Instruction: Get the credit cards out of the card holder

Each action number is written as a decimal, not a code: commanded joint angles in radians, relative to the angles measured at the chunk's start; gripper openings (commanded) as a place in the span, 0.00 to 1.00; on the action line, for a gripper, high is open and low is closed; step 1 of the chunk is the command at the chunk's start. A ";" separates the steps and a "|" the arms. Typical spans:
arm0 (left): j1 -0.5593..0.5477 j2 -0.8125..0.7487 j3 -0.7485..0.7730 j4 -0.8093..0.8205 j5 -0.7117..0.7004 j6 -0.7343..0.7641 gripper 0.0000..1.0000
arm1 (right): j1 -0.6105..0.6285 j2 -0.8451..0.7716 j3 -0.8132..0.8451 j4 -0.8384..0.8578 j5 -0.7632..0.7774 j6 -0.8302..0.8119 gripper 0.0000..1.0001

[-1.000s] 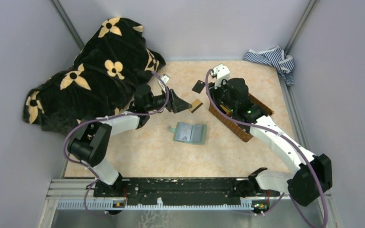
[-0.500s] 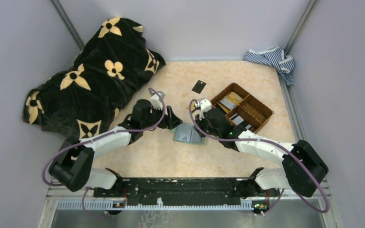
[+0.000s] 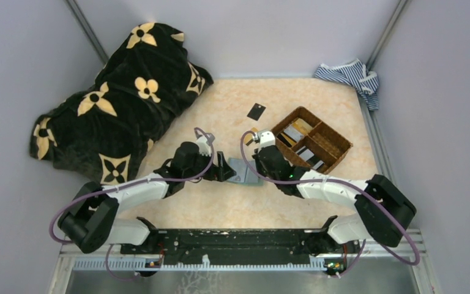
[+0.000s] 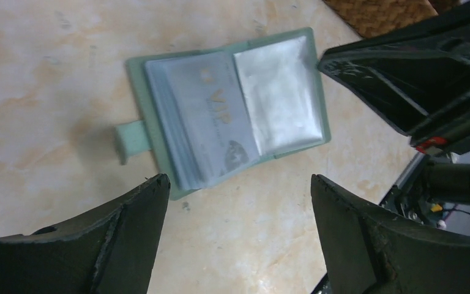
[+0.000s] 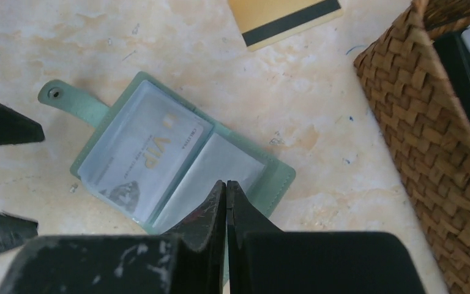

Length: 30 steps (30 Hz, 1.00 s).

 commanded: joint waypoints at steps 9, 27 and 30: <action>-0.091 0.119 0.088 0.137 0.086 -0.012 0.86 | 0.009 0.100 -0.114 0.218 -0.092 0.162 0.00; -0.096 0.248 0.136 0.104 -0.002 0.034 0.86 | 0.005 0.099 -0.176 0.276 -0.102 0.179 0.00; -0.096 0.242 0.145 0.085 -0.012 0.029 0.86 | -0.002 0.090 -0.185 0.274 -0.103 0.181 0.00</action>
